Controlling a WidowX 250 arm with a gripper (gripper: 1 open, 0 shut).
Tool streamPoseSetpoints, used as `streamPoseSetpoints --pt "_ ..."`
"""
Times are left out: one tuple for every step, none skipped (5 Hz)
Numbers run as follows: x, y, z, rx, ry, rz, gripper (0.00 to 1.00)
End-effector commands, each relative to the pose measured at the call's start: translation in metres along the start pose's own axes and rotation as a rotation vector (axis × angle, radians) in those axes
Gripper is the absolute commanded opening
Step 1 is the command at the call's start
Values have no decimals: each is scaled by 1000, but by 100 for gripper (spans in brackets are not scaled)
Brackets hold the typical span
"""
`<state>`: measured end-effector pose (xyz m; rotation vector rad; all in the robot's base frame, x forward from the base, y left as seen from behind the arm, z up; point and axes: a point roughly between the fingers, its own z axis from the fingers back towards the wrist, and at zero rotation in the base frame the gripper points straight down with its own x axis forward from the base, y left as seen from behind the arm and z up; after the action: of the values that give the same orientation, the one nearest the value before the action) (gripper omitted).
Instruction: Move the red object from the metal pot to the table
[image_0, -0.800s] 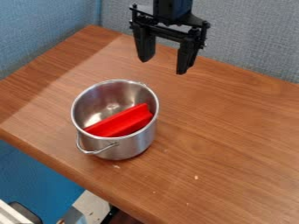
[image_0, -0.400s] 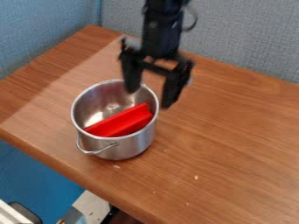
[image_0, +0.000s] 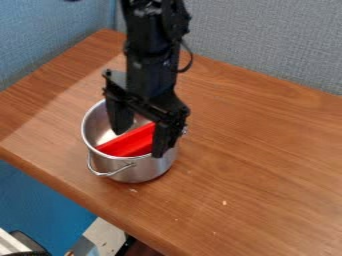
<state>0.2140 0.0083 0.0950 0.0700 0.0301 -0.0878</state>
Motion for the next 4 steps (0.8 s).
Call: streamPoseSetpoints --pt "3 6 -5 21 -74 11 100" --pt "5 6 -16 21 -93 15 100" --pt "10 8 -23 18 -122 34 100" --pt "13 12 -29 18 -130 47 100"
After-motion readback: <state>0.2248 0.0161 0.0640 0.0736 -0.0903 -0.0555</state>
